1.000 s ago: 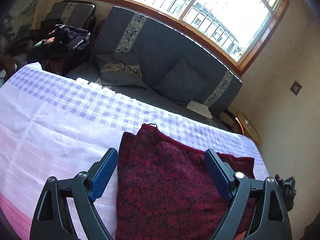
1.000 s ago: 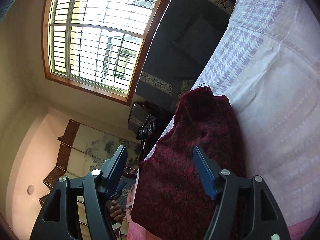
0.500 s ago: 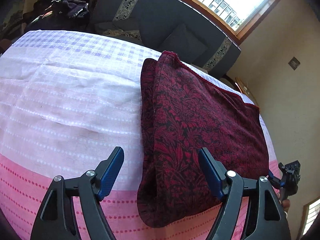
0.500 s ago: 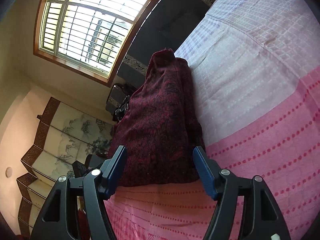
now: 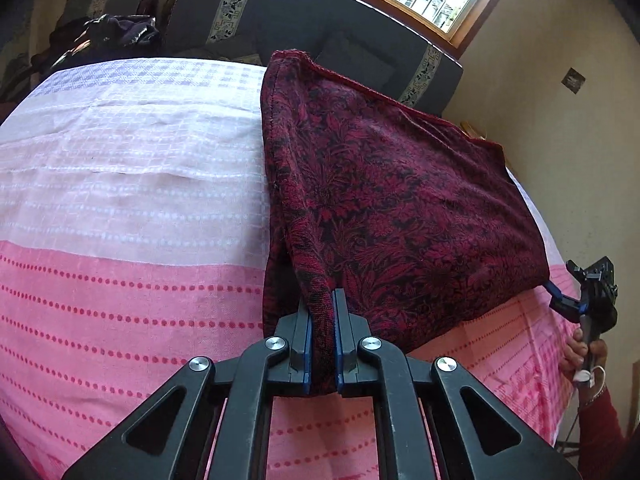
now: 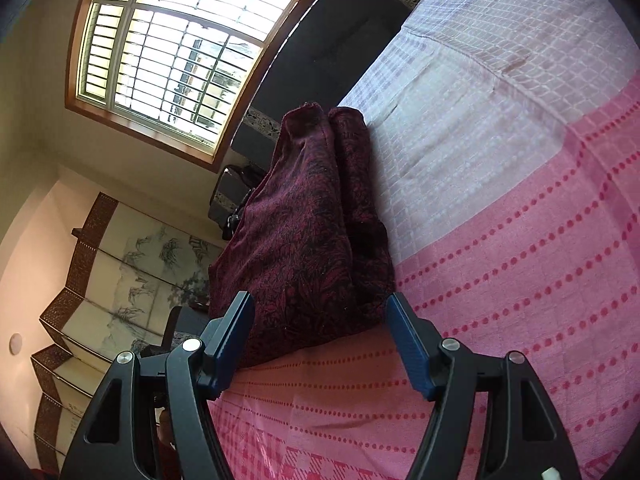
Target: Fold small clothes
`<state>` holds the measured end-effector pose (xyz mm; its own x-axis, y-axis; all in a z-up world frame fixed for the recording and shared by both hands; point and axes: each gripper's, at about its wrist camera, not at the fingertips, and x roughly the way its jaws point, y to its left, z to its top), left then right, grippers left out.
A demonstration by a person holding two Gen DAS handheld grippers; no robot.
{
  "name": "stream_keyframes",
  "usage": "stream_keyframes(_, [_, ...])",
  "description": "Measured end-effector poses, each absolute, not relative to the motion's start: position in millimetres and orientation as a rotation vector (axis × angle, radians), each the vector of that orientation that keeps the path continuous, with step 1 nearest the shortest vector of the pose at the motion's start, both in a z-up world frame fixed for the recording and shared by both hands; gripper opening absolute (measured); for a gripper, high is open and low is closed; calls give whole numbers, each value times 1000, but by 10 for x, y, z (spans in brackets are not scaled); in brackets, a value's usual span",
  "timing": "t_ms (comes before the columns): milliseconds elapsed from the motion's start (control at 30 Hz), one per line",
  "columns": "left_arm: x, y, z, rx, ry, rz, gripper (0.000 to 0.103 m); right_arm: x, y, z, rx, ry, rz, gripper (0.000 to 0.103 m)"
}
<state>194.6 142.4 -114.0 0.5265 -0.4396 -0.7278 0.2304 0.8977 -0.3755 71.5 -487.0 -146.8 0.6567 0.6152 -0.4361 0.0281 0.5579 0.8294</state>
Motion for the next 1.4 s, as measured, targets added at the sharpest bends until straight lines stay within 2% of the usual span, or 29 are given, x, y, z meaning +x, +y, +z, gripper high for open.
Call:
stream_keyframes(200, [1993,1430,-1049,-241,870,-408,12,755,-4844,-1352,870,786,395,66])
stream_keyframes(333, [2020,1428,-1116,-222,885,-384,22,904,-4767,-1340,818,825,404,66])
stream_keyframes(400, [2009,1457,-1136,-231,880,-382,23,965,-4676,-1372,783,854,428,49])
stream_keyframes(433, [2002,1475,-1151,-237,879,-379,23,977,-4616,-1380,750,876,423,22])
stream_keyframes(467, [2008,1490,-1164,-244,878,-377,23,987,-4581,-1397,723,903,403,10])
stream_keyframes(733, [2023,1497,-1192,-225,882,-399,23,723,-4775,-1543,779,957,399,9])
stream_keyframes(1267, [2012,1535,-1219,-229,877,-386,23,620,-4597,-1433,685,1018,407,9])
stream_keyframes(1400, [1986,1551,-1187,-231,874,-375,23,652,-4573,-1361,661,1028,379,13])
